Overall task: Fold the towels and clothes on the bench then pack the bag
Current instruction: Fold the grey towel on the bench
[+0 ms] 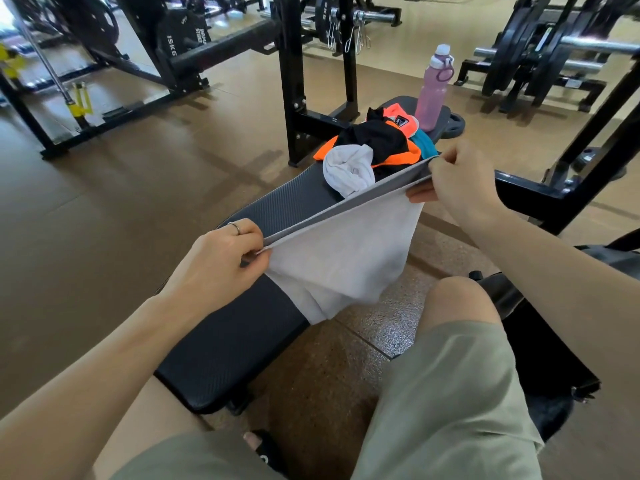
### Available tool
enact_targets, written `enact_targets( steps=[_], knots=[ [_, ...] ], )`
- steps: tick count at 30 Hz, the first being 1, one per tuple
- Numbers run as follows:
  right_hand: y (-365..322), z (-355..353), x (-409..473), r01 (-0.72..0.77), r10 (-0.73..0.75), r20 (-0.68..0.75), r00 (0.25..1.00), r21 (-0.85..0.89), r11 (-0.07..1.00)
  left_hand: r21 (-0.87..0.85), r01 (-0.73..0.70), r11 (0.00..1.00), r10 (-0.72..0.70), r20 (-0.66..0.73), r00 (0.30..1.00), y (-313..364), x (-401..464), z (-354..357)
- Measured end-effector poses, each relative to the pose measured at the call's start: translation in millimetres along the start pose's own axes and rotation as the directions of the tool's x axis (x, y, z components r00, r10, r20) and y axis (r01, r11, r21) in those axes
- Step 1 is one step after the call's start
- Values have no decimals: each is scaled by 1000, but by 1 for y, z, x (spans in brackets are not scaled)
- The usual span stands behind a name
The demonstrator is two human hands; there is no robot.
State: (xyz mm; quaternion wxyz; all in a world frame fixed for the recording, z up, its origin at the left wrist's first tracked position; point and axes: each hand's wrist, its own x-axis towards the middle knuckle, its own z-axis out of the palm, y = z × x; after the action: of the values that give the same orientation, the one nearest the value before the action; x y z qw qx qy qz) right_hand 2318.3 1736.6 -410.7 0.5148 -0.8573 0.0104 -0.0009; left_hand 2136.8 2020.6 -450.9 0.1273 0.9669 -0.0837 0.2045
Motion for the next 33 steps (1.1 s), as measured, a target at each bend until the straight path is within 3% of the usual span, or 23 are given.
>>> enact_targets(
  steps=[4, 7, 9, 11, 12, 14, 15, 17, 22, 29, 33],
  knots=[
    [0, -5, 5, -36, 34, -74, 997, -30, 999, -114, 72, 991, -83, -93, 992, 9, 6, -9],
    [9, -10, 9, -95, 95, -4, 995, -154, 983, -311, 178, 933, -233, -146, 962, 23, 12, -14],
    [16, -12, 7, -19, 75, 124, 989, -398, 917, -411, 214, 886, -285, -118, 951, 33, 18, -17],
    [18, -7, -3, 195, -35, 276, 961, -577, 793, -459, 215, 862, -281, -81, 956, 43, 26, -21],
    [15, -1, -11, 322, -135, 351, 927, -554, 768, -486, 210, 849, -272, -61, 960, 48, 30, -22],
    [0, 12, -39, 475, -320, 500, 805, -219, 852, -538, 198, 819, -245, -16, 969, 56, 39, -25],
    [-6, 18, -53, 464, -375, 571, 730, -12, 886, -552, 191, 812, -225, 5, 974, 60, 43, -27],
    [-15, 30, -73, 423, -458, 623, 634, 217, 880, -563, 166, 809, -178, 34, 983, 66, 49, -31],
    [-17, 41, -89, 341, -513, 523, 681, 393, 854, -554, 152, 818, -149, 52, 988, 70, 52, -38],
    [-14, 40, -86, 260, -452, 519, 725, 401, 878, -535, 237, 811, -247, 54, 968, 71, 29, -22],
    [-17, 41, -85, 357, -461, 527, 713, 294, 887, -513, 191, 837, -213, 16, 977, 76, 25, -20]
  ],
)
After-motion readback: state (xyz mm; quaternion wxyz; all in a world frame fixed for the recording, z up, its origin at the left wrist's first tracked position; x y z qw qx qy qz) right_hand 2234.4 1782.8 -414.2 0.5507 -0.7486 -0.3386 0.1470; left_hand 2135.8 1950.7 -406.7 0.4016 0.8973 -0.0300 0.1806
